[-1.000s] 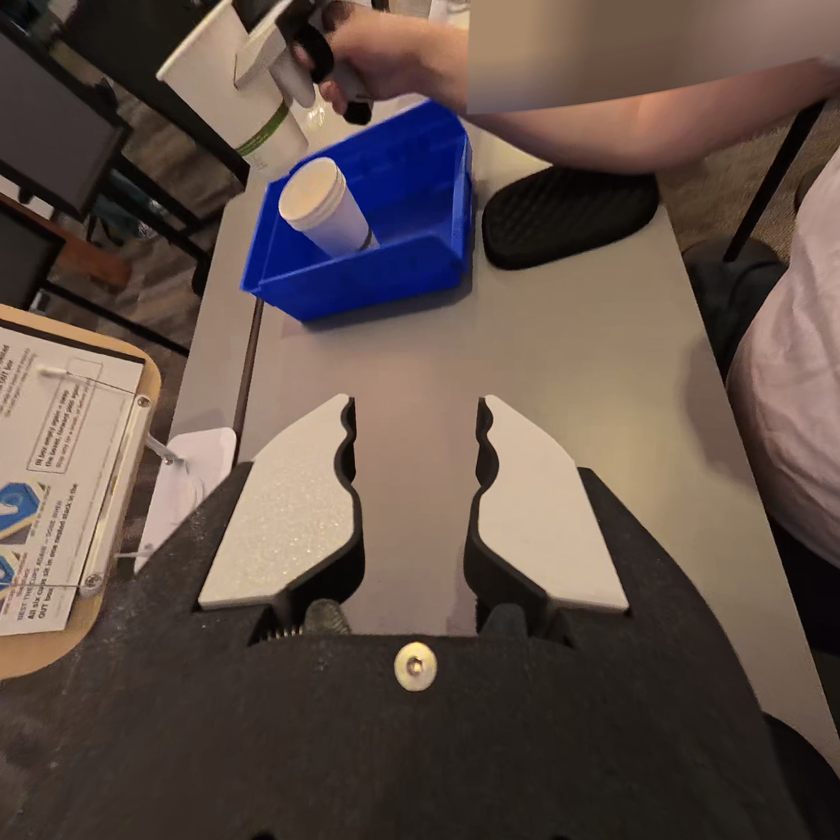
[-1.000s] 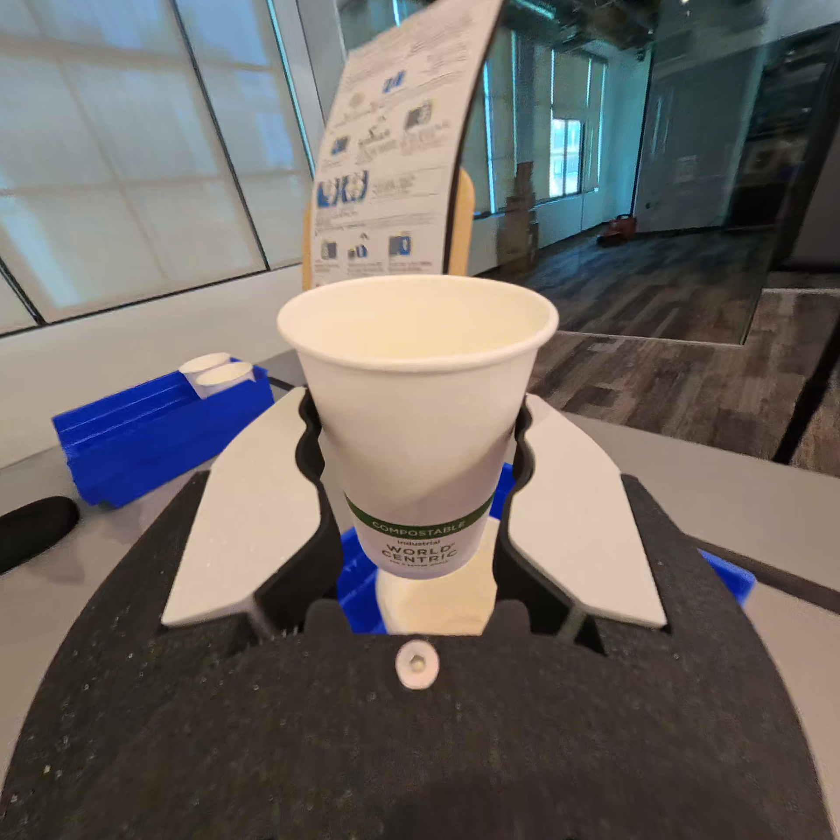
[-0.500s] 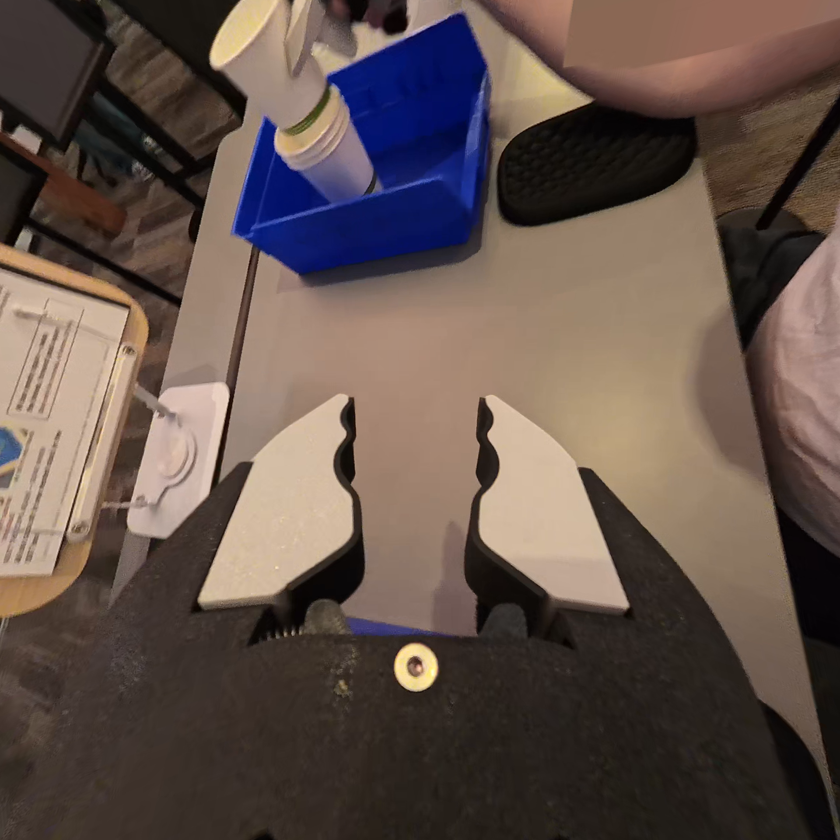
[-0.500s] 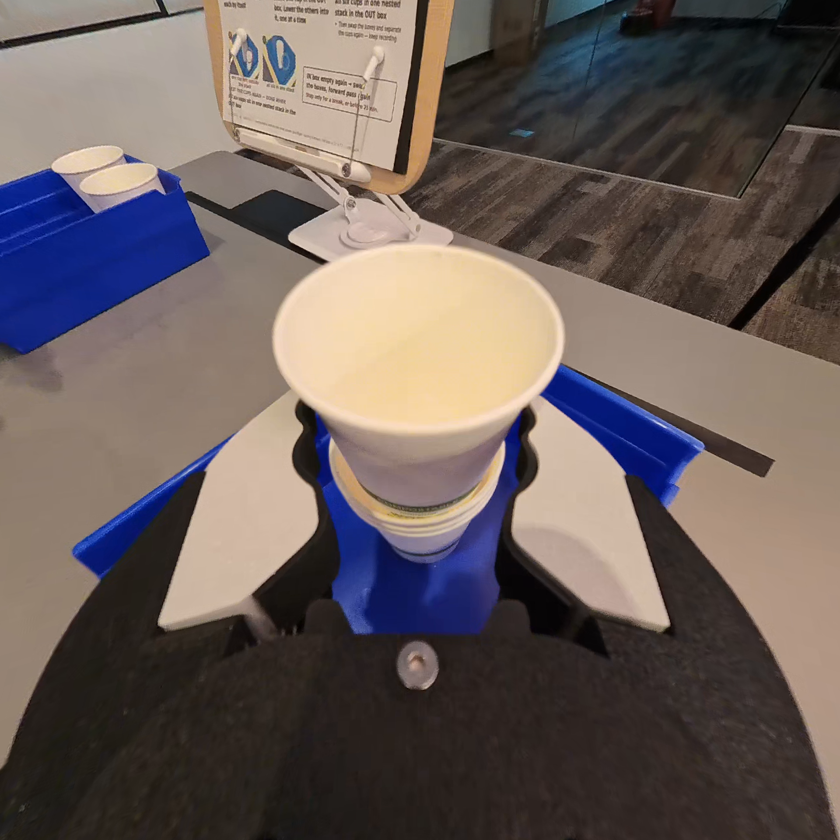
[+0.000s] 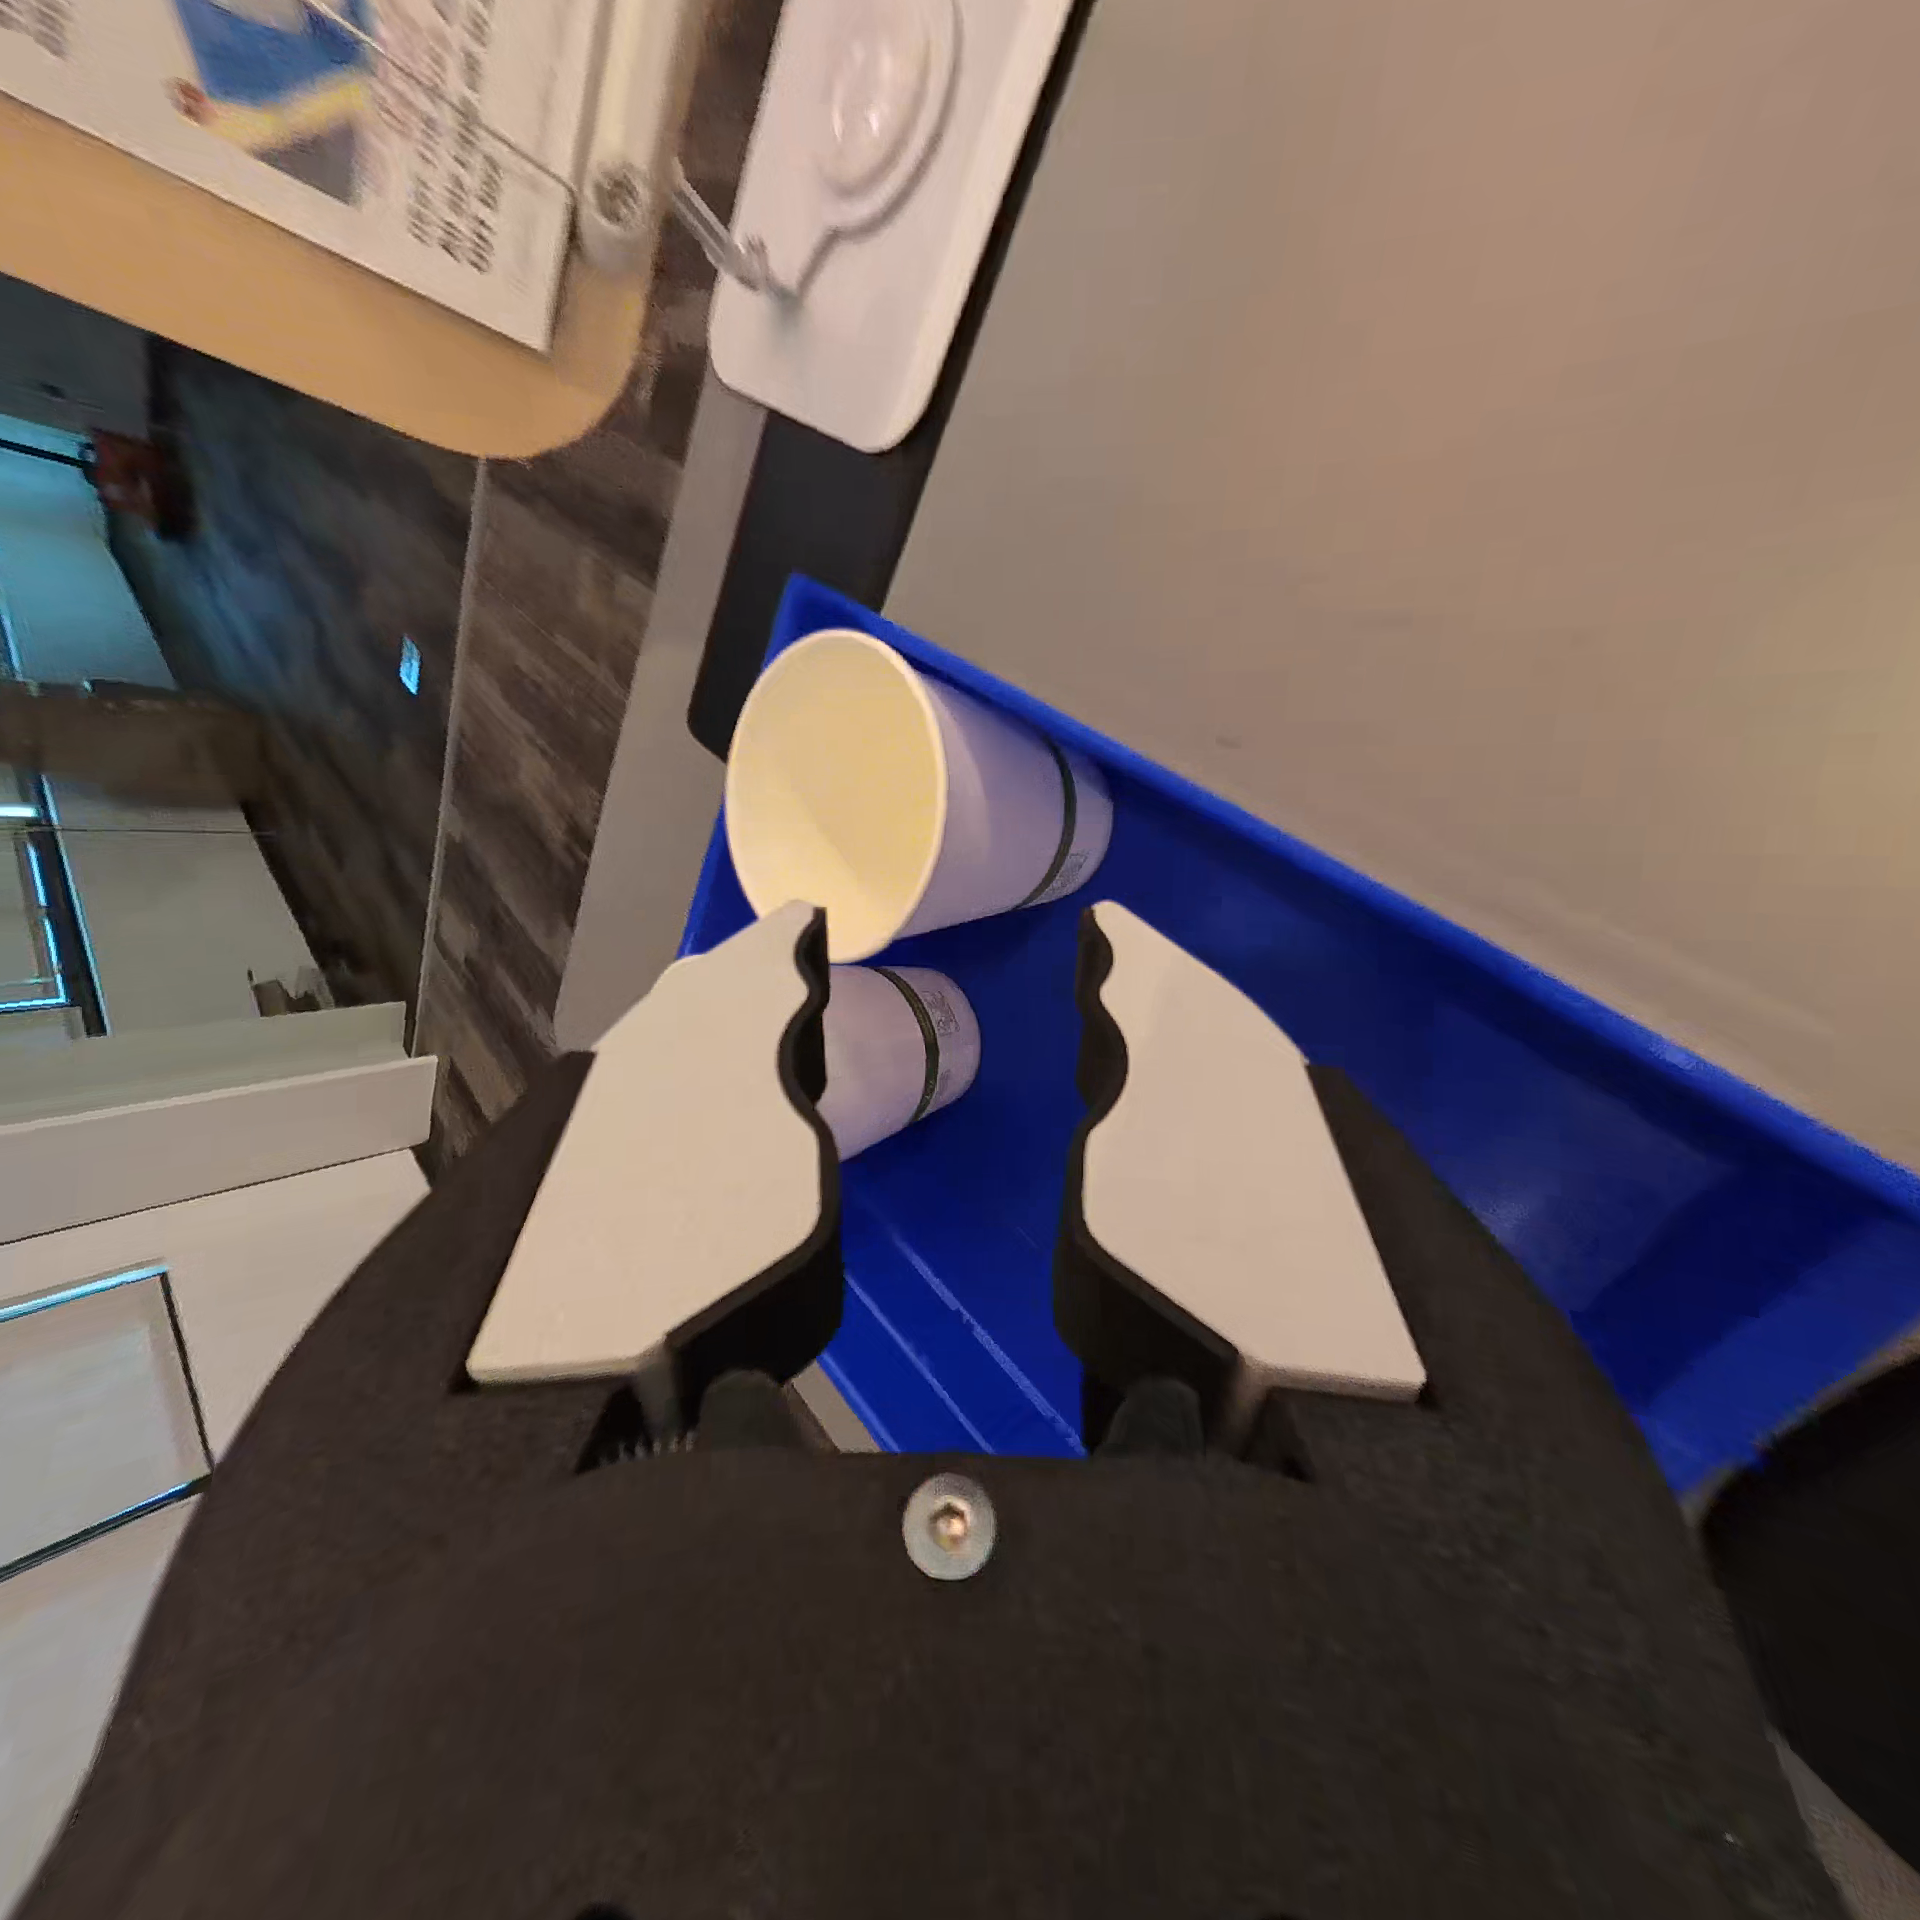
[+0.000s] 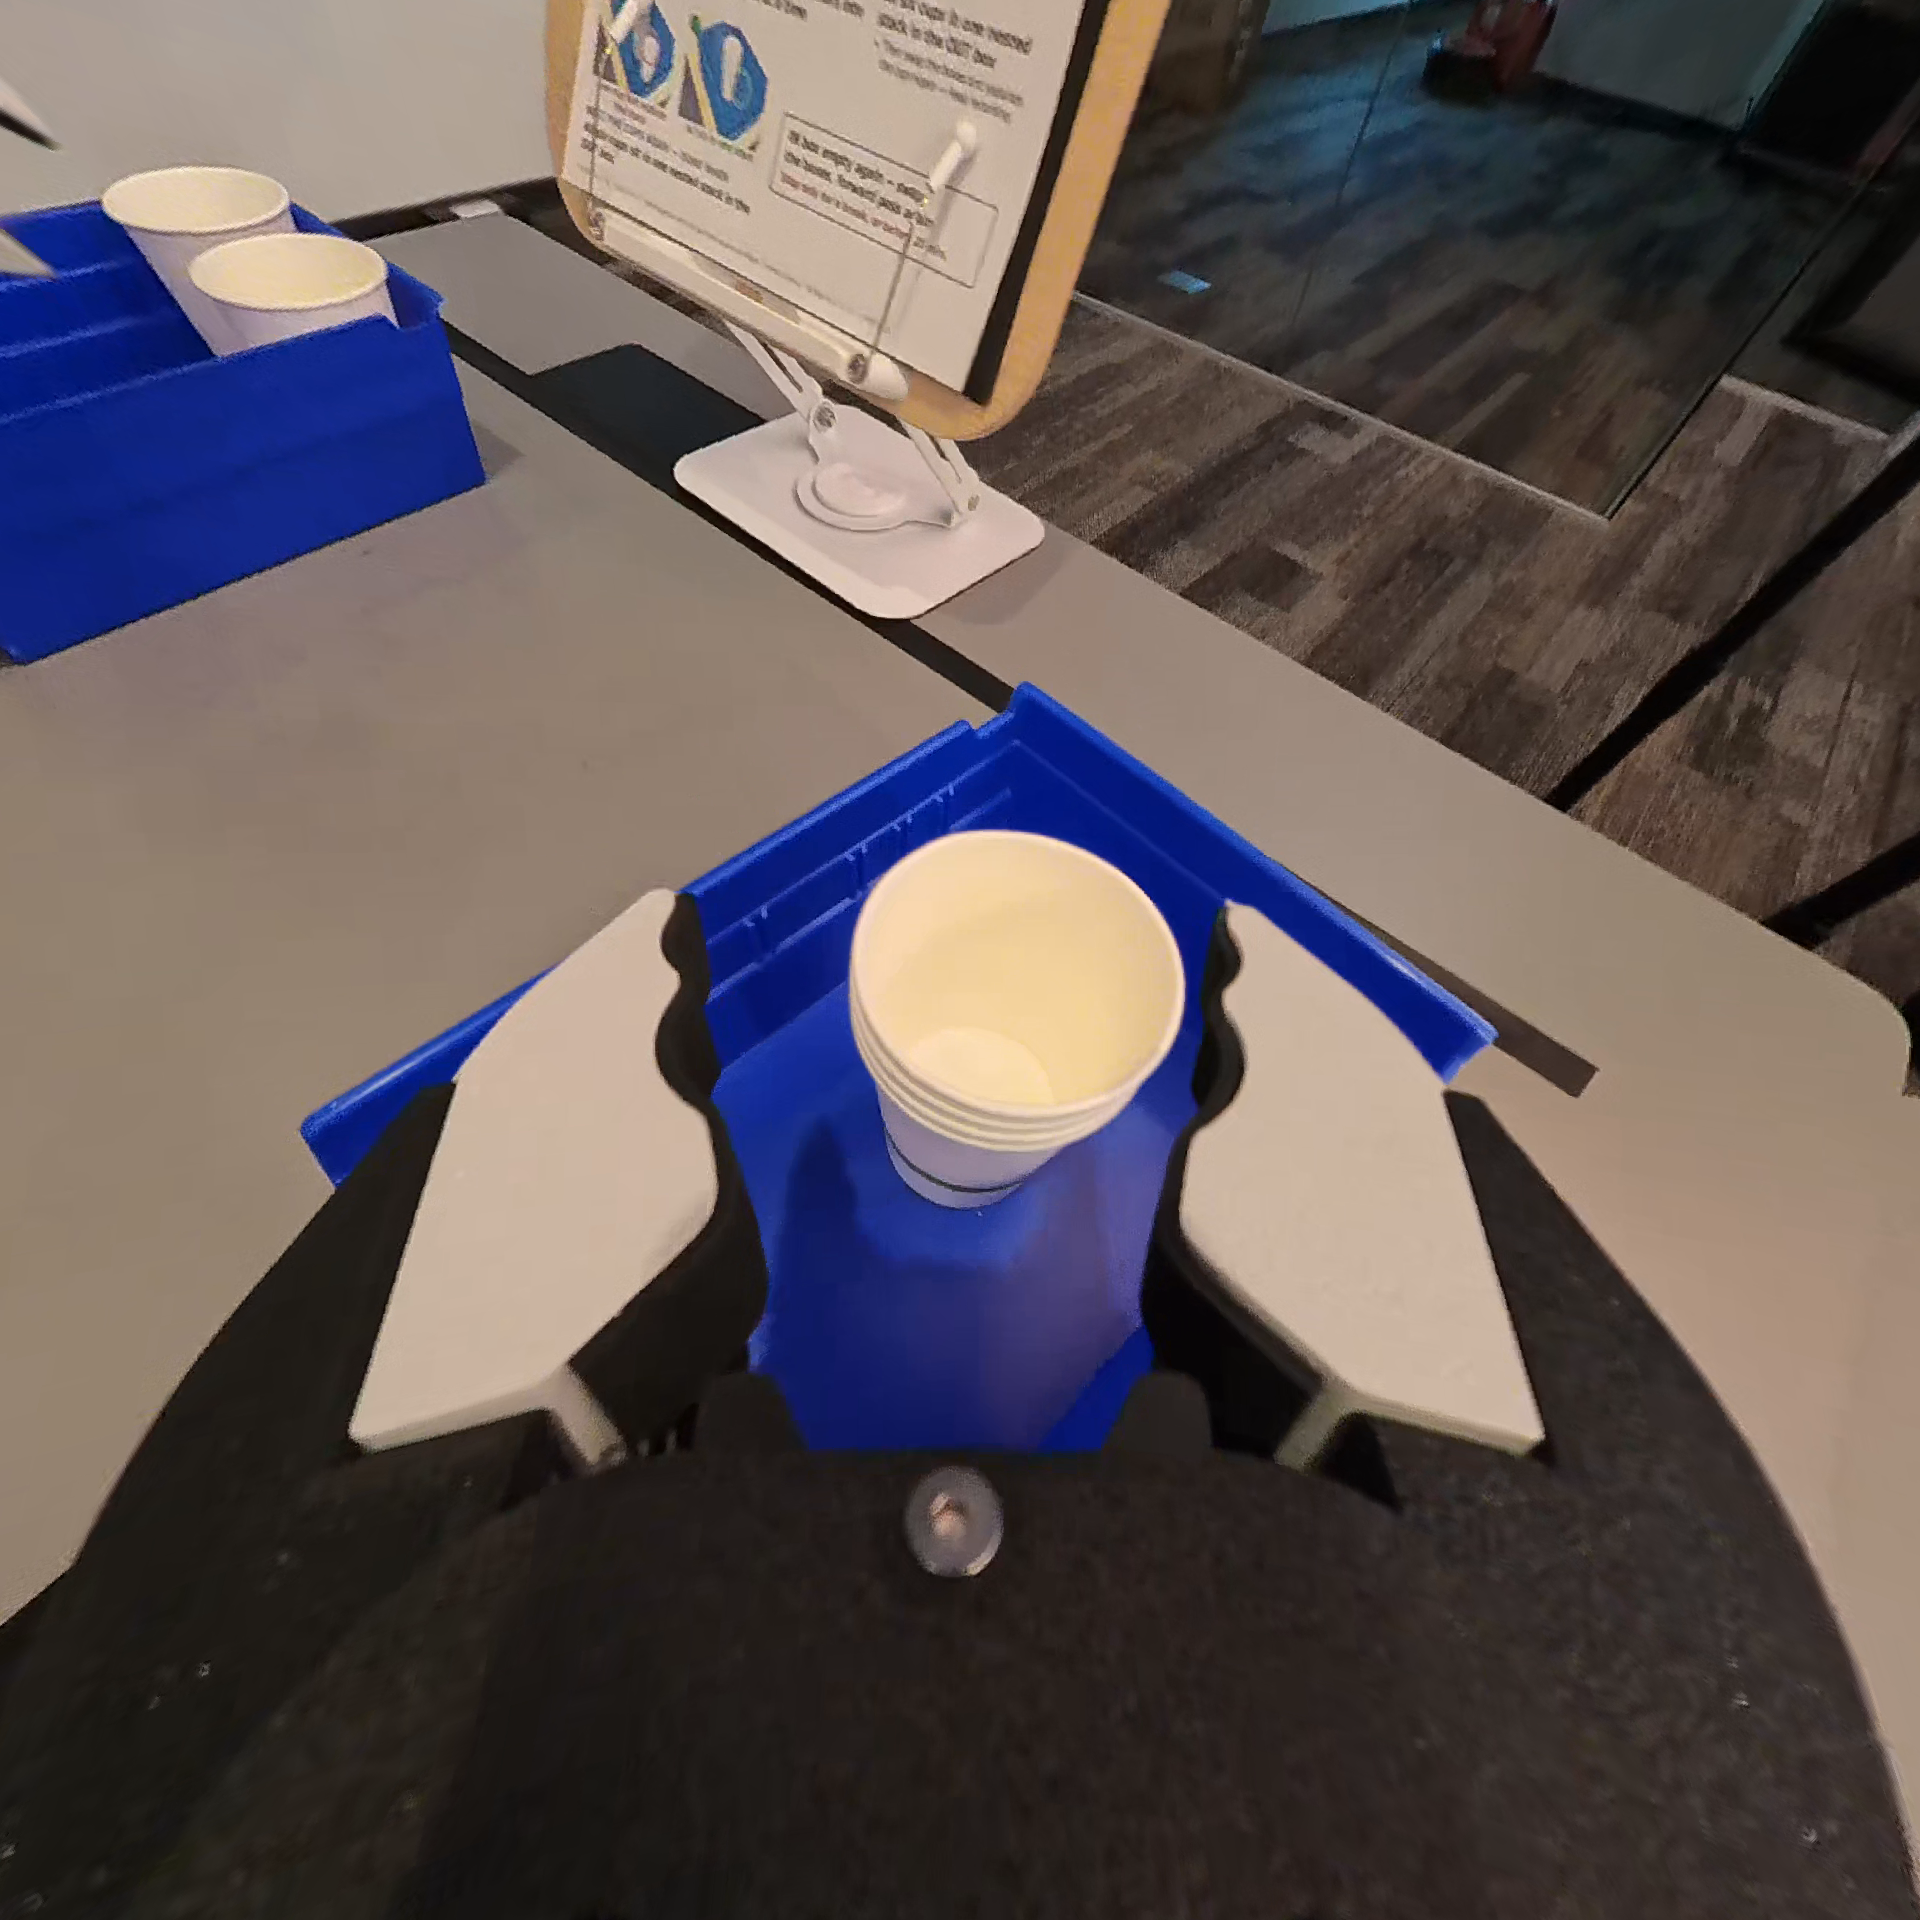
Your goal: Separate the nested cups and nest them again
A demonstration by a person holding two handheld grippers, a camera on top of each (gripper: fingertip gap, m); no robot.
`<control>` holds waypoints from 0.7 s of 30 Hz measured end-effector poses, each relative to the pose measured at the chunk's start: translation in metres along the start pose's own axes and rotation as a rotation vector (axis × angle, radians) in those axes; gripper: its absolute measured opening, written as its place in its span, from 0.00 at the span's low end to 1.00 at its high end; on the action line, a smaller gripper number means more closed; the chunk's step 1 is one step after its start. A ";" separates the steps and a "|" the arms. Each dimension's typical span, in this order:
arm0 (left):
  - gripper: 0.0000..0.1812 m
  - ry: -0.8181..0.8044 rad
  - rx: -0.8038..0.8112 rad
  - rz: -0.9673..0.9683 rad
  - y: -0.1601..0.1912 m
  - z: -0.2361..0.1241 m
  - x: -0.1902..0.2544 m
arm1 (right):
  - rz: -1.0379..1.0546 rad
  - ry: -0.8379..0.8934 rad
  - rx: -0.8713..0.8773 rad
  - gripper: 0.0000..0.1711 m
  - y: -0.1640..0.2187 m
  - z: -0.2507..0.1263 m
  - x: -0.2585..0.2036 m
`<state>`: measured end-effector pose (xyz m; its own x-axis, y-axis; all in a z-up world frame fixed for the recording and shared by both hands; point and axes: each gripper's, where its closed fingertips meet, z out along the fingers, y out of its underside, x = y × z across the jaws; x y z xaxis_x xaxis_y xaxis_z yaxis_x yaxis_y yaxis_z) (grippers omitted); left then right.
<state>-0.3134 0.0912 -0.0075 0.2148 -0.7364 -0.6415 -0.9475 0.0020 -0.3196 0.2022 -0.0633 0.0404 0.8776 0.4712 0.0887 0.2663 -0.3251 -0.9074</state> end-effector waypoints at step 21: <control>0.00 0.042 -0.151 0.187 -0.003 -0.012 -0.011 | -0.026 -0.008 0.083 0.48 -0.022 -0.001 -0.009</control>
<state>-0.3162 0.0909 0.0090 0.0254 -0.7599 -0.6495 -0.9952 0.0421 -0.0882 0.1889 -0.0609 0.0596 0.8675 0.4852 0.1098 0.2546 -0.2434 -0.9359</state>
